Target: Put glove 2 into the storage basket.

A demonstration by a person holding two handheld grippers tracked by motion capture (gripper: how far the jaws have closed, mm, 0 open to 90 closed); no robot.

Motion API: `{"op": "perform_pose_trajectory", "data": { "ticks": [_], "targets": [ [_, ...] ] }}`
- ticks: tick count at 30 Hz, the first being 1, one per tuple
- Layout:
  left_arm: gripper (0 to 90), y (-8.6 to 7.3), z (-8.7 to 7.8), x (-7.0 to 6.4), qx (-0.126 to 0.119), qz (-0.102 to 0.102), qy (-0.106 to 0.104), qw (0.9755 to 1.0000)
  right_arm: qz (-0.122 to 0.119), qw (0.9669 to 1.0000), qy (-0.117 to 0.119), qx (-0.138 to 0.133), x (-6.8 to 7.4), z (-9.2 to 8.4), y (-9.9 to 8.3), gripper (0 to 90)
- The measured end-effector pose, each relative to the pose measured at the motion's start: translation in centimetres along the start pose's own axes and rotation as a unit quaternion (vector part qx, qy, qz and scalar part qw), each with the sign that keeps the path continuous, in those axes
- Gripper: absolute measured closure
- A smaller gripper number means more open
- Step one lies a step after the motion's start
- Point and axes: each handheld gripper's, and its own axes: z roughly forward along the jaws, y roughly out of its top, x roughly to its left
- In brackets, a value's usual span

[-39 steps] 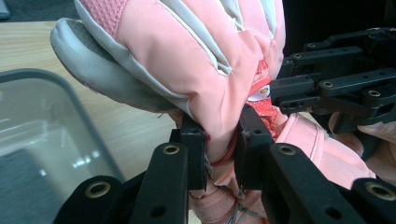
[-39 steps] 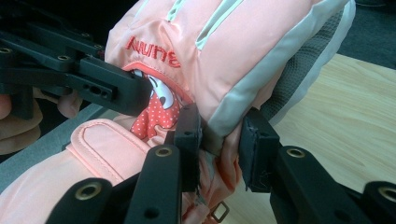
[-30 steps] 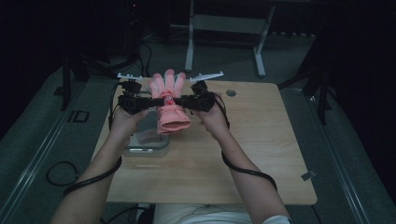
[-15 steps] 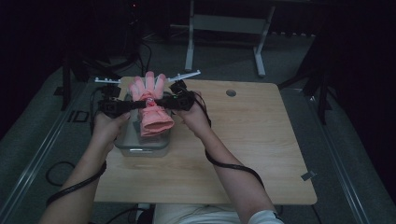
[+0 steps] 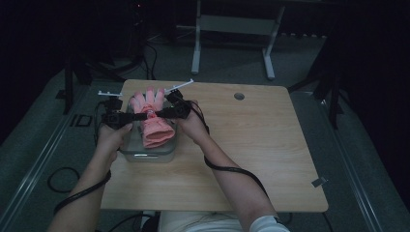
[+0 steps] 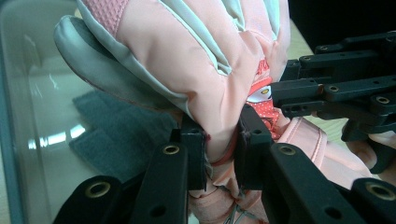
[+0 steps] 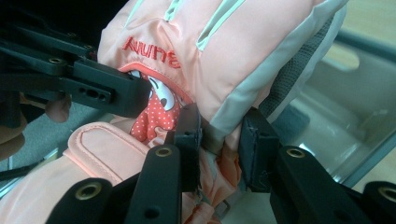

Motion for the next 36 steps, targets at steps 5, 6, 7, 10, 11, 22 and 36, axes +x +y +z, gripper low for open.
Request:
{"op": "perform_pose_trajectory", "data": {
  "ticks": [5,6,7,10,11,22,36],
  "targets": [
    [75.8,-0.9,1.3,1.0,0.013,-0.016,0.005,0.9998,0.004,0.9997,-0.008,0.022,-0.5,1.3,-0.8,71.3],
    [75.7,-1.0,1.6,1.1,0.017,-0.017,0.008,0.9997,0.004,0.9996,-0.010,0.028,-0.6,1.6,-1.0,71.4],
    [75.7,-1.1,1.8,1.2,0.023,-0.019,0.010,0.9995,0.005,0.9994,-0.011,0.032,-0.7,1.9,-1.1,71.3],
    [75.6,-1.5,2.4,1.5,0.039,-0.025,0.020,0.9987,0.011,0.9989,-0.011,0.045,-0.9,2.6,-1.7,71.3],
    [75.5,-1.6,2.5,1.5,0.043,-0.028,0.022,0.9985,0.013,0.9987,-0.009,0.049,-1.0,2.8,-1.9,71.3],
    [68.3,-1.8,3.3,0.9,0.066,-0.008,0.082,0.9944,0.023,0.9976,-0.013,0.065,-1.3,3.7,-2.5,68.0],
    [40.1,-1.5,3.6,0.8,0.067,0.002,0.165,0.9839,0.019,0.9955,-0.053,0.076,-1.6,4.4,-1.5,48.7]
  ]
}}
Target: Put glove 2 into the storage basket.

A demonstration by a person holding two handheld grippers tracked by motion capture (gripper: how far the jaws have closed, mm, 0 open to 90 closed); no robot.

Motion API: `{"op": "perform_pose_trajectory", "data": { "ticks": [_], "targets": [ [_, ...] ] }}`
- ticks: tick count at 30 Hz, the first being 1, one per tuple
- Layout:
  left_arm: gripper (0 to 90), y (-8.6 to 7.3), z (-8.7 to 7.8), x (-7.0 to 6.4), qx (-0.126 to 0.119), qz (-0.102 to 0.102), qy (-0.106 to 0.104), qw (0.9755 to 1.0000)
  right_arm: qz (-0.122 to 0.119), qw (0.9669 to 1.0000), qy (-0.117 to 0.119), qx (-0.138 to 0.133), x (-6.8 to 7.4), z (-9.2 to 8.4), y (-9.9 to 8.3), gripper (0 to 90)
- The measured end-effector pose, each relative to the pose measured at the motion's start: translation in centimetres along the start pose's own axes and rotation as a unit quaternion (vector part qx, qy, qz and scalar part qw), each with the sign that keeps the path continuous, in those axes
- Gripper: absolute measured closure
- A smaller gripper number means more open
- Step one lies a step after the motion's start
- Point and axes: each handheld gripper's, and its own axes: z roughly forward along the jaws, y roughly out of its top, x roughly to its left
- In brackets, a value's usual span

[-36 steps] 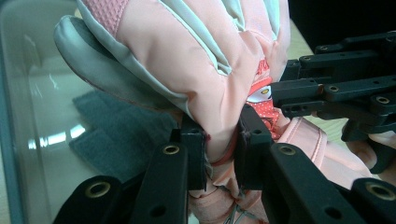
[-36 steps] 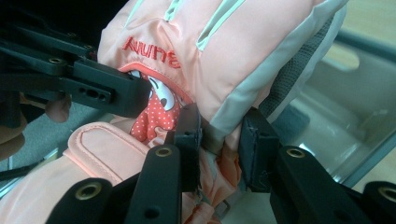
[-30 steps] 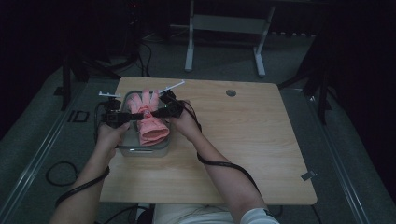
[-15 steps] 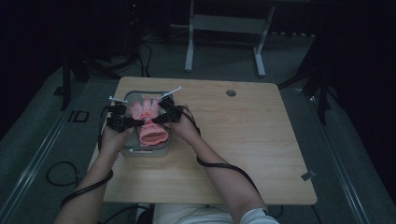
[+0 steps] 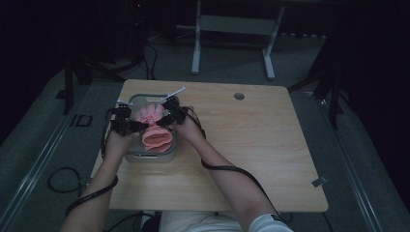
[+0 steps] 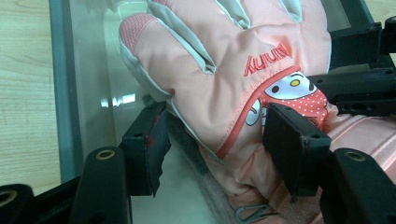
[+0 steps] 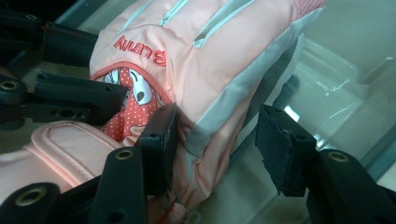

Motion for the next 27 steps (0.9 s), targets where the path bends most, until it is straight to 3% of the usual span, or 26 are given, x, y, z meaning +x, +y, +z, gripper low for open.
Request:
{"op": "perform_pose_trajectory", "data": {
  "ticks": [6,11,15,25,27],
  "targets": [
    [40.2,0.0,0.1,-0.3,-0.001,0.010,0.012,0.9999,0.001,0.9999,0.006,0.014,-0.2,0.3,0.1,48.7],
    [35.7,-0.1,-0.7,0.0,-0.026,-0.004,-0.009,0.9996,0.003,0.9996,0.024,-0.011,-0.5,-0.8,0.0,48.5],
    [35.7,0.1,-1.5,-0.1,-0.047,0.007,-0.019,0.9987,0.003,0.9993,0.028,-0.024,-0.6,-2.0,0.2,48.0],
    [35.6,0.3,-2.6,-0.2,-0.059,0.009,-0.024,0.9979,-0.008,0.9983,0.033,-0.047,-0.2,-3.9,0.4,45.0],
    [35.6,0.4,-3.3,-0.6,-0.070,0.013,-0.034,0.9969,-0.008,0.9980,0.035,-0.053,-0.2,-4.4,0.3,44.5]
  ]
}}
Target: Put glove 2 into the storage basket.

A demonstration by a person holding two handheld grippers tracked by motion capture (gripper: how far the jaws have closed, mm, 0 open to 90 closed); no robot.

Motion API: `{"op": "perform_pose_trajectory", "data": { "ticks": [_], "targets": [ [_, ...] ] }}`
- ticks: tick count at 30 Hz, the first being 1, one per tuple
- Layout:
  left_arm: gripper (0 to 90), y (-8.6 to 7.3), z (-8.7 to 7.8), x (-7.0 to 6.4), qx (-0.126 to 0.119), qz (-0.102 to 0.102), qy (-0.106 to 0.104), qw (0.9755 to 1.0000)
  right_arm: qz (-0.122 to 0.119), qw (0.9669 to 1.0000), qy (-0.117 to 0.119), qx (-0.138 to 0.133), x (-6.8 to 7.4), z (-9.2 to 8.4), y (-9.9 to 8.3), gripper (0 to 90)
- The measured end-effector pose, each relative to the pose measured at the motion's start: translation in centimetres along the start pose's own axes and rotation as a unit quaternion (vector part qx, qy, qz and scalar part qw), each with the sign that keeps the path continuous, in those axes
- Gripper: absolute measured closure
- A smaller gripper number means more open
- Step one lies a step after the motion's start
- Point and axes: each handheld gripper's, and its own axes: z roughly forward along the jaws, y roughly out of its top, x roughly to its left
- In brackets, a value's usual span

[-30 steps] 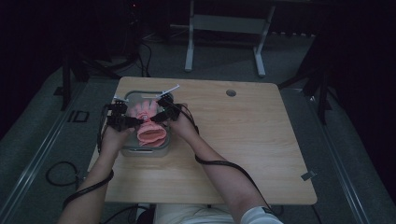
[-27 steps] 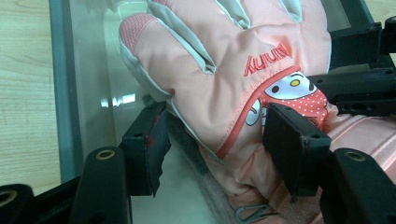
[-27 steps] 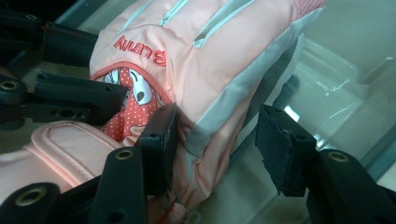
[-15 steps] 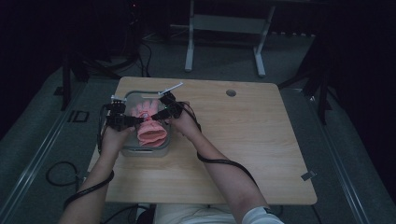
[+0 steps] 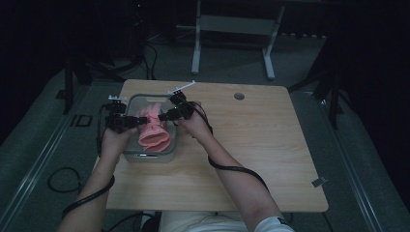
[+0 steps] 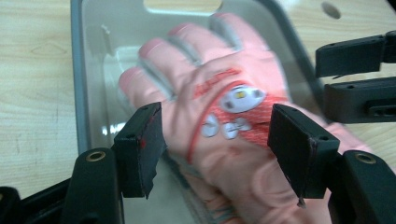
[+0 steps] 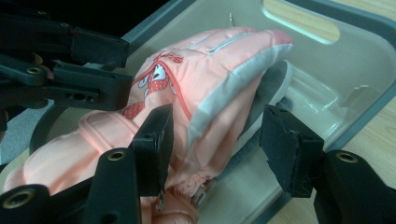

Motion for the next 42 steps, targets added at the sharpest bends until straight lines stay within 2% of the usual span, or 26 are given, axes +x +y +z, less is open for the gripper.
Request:
{"op": "perform_pose_trajectory", "data": {
  "ticks": [4,8,10,11,12,13,15,17,18,20,21,22,25,27,28,31,35,42],
  "targets": [
    [35.6,0.3,-0.6,-0.9,-0.007,0.020,-0.002,0.9998,-0.001,0.9999,0.006,-0.009,0.1,-0.8,0.0,43.6],
    [34.6,0.5,-1.2,-1.8,-0.017,0.028,-0.016,0.9993,-0.008,0.9997,0.016,-0.019,0.3,-1.9,-0.1,42.7],
    [34.4,0.5,-1.2,-1.8,-0.017,0.028,-0.016,0.9993,-0.008,0.9996,0.018,-0.022,0.3,-2.1,-0.1,42.7],
    [29.2,0.6,-1.7,-2.7,-0.030,0.046,-0.027,0.9981,-0.012,0.9993,0.019,-0.031,0.3,-2.8,-0.2,40.4],
    [27.2,0.6,-1.7,-2.7,-0.030,0.046,-0.027,0.9981,-0.012,0.9993,0.019,-0.031,0.3,-2.8,-0.2,40.4],
    [26.3,0.7,-2.1,-3.2,-0.034,0.051,-0.036,0.9975,-0.017,0.9990,0.020,-0.035,0.3,-3.5,-0.3,36.5],
    [23.3,0.7,-2.2,-3.5,-0.036,0.051,-0.036,0.9974,-0.021,0.9988,0.023,-0.037,0.2,-3.9,-0.4,34.7],
    [13.4,0.6,-2.5,-4.5,-0.046,0.067,-0.044,0.9957,-0.030,0.9986,0.022,-0.038,0.0,-5.0,-0.7,30.0],
    [12.7,0.5,-2.6,-4.8,-0.051,0.071,-0.049,0.9950,-0.031,0.9984,0.024,-0.040,-0.1,-5.4,-0.8,29.1],
    [8.9,0.4,-2.8,-5.5,-0.063,0.086,-0.070,0.9919,-0.035,0.9982,0.024,-0.042,-0.4,-6.1,-1.1,27.5],
    [7.6,0.4,-2.8,-5.5,-0.063,0.086,-0.070,0.9919,-0.035,0.9982,0.024,-0.042,-0.4,-6.1,-1.1,27.5],
    [7.2,0.2,-2.9,-6.4,-0.077,0.105,-0.098,0.9866,-0.036,0.9978,0.026,-0.048,-0.7,-6.8,-1.4,24.9],
    [1.9,-0.2,-2.9,-7.5,-0.083,0.114,-0.123,0.9823,-0.044,0.9979,0.012,-0.045,-1.1,-7.3,-2.2,22.6],
    [1.9,-0.3,-2.8,-7.7,-0.084,0.117,-0.126,0.9814,-0.043,0.9980,0.015,-0.044,-1.3,-7.4,-2.6,21.3],
    [1.9,-0.7,-2.6,-8.5,-0.082,0.128,-0.131,0.9796,-0.042,0.9981,0.017,-0.042,-1.5,-7.4,-2.8,20.9],
    [1.9,-1.2,-2.4,-9.6,-0.080,0.146,-0.130,0.9775,-0.039,0.9983,0.016,-0.041,-2.1,-7.5,-4.2,20.8],
    [1.9,-2.1,-1.8,-11.0,-0.073,0.166,-0.137,0.9738,-0.052,0.9980,0.007,-0.037,-2.2,-7.4,-5.3,20.1],
    [1.9,-4.1,-1.1,-13.3,-0.064,0.209,-0.139,0.9658,-0.053,0.9980,-0.002,-0.033,-2.7,-7.8,-7.0,20.0]
  ]
}}
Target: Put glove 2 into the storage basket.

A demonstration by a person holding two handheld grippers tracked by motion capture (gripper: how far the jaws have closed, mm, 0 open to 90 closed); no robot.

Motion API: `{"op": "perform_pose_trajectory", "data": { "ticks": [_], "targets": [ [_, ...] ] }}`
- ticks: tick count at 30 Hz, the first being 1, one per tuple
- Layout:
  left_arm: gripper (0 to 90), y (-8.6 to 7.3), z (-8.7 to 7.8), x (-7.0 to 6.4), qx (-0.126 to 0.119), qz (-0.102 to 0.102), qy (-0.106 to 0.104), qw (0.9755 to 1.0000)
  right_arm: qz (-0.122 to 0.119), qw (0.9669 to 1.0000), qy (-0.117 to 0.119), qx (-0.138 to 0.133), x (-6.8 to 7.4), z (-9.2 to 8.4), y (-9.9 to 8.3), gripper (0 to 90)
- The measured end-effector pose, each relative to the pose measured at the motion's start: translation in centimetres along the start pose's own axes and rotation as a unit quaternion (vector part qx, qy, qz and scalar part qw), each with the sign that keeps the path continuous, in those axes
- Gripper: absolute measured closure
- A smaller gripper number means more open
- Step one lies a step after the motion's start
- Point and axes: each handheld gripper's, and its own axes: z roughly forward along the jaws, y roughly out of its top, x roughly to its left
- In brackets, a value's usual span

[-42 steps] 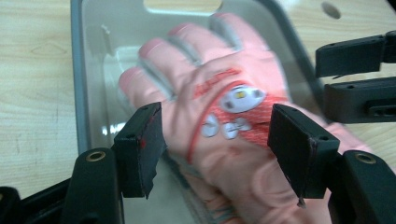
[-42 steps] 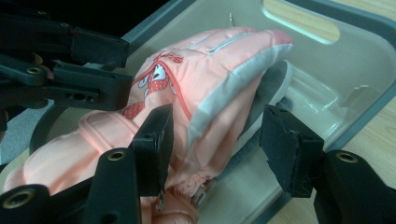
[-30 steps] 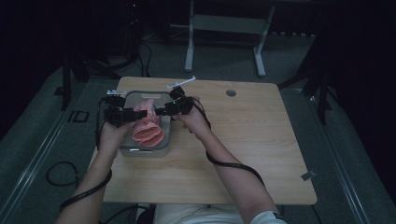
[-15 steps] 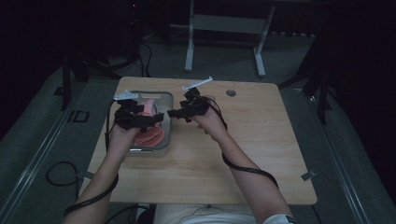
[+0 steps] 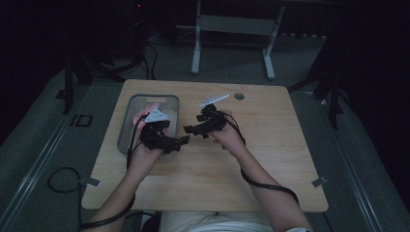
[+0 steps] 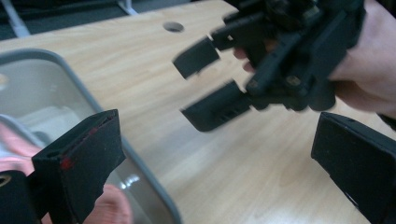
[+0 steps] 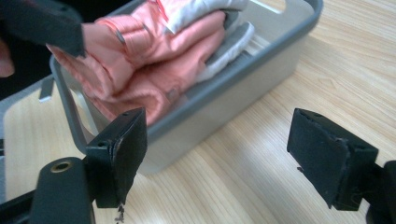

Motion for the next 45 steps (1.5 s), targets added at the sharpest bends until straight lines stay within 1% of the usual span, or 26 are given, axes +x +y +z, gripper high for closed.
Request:
{"op": "perform_pose_trajectory", "data": {
  "ticks": [2,3,4,5,8,11,14,15,17,20,21,22,23,24,26,29,32,34,37,39,42,43,45],
  "targets": [
    [1.9,-0.3,0.2,-0.7,0.004,0.010,-0.003,0.9999,-0.003,1.0000,-0.008,-0.001,-0.2,-0.2,-0.5,19.7],
    [1.9,-0.7,0.3,-1.2,0.005,0.013,-0.008,0.9999,-0.002,1.0000,-0.009,-0.001,-0.3,-0.2,-0.7,19.5],
    [1.9,-0.7,0.3,-1.2,0.005,0.013,-0.008,0.9999,-0.002,1.0000,-0.009,-0.001,-0.3,-0.2,-0.7,19.5],
    [1.9,-0.8,0.4,-1.4,0.005,0.014,-0.010,0.9998,-0.002,1.0000,-0.009,0.000,-0.5,-0.3,-1.1,19.3],
    [1.9,-1.5,0.7,-2.4,0.004,0.019,-0.020,0.9996,-0.006,1.0000,-0.006,0.002,-0.7,-0.3,-1.8,18.5],
    [1.9,-2.0,1.1,-3.2,0.009,0.028,-0.030,0.9991,-0.011,0.9999,-0.003,0.003,-0.7,-0.4,-2.6,17.3],
    [1.9,-2.6,1.8,-4.1,0.026,0.040,-0.037,0.9982,-0.011,0.9999,0.001,-0.001,-0.7,-0.5,-3.3,17.2],
    [1.9,-2.7,1.9,-4.4,0.026,0.045,-0.036,0.9980,-0.011,0.9999,0.001,-0.001,-0.8,-0.5,-3.6,17.3],
    [1.9,-3.1,2.3,-4.8,0.030,0.047,-0.040,0.9976,-0.011,0.9999,0.003,-0.001,-0.8,-0.5,-4.0,17.3],
    [1.9,-3.9,2.9,-5.4,0.039,0.046,-0.056,0.9966,-0.010,0.9999,0.003,0.004,-1.0,-0.3,-4.8,17.4],
    [1.9,-4.2,3.2,-5.4,0.039,0.043,-0.067,0.9961,-0.009,0.9999,0.004,0.004,-1.0,-0.3,-5.1,17.7],
    [1.9,-4.8,3.5,-5.4,0.033,0.041,-0.089,0.9946,-0.007,0.9999,0.004,0.006,-1.1,-0.2,-5.4,17.9],
    [1.9,-5.1,3.8,-5.5,0.035,0.040,-0.095,0.9940,-0.007,0.9999,0.005,0.004,-1.2,-0.2,-5.8,18.5],
    [1.9,-5.4,4.1,-5.6,0.041,0.041,-0.096,0.9937,-0.009,0.9999,0.005,0.004,-1.2,-0.1,-6.0,18.5],
    [1.9,-6.1,4.4,-5.7,0.044,0.042,-0.106,0.9925,-0.009,0.9999,0.004,0.005,-1.2,-0.1,-6.5,18.5],
    [1.9,-7.0,4.9,-6.0,0.047,0.041,-0.110,0.9919,-0.012,0.9999,0.001,0.010,-1.3,0.0,-7.2,18.5],
    [1.9,-7.9,5.4,-6.1,0.061,0.044,-0.109,0.9912,-0.006,0.9999,0.000,0.014,-1.5,0.2,-7.9,18.4],
    [1.9,-8.5,5.7,-6.2,0.065,0.045,-0.103,0.9916,-0.005,0.9998,-0.002,0.017,-1.6,0.2,-8.4,18.3],
    [1.9,-9.2,6.1,-6.1,0.069,0.042,-0.101,0.9916,-0.007,0.9998,-0.004,0.017,-1.8,0.2,-8.9,18.3],
    [1.9,-9.6,6.2,-6.0,0.067,0.050,-0.097,0.9917,-0.006,0.9999,-0.004,0.015,-1.9,0.3,-9.2,18.3],
    [1.9,-9.9,6.4,-5.8,0.066,0.050,-0.095,0.9920,-0.006,0.9999,-0.005,0.013,-2.0,0.3,-9.6,18.3],
    [1.9,-10.2,6.5,-5.5,0.064,0.045,-0.088,0.9931,-0.004,0.9999,-0.005,0.013,-2.0,0.3,-9.9,18.4],
    [1.9,-10.4,6.6,-5.2,0.065,0.040,-0.085,0.9934,-0.003,0.9999,-0.006,0.015,-2.1,0.4,-10.3,18.4]
  ]
}}
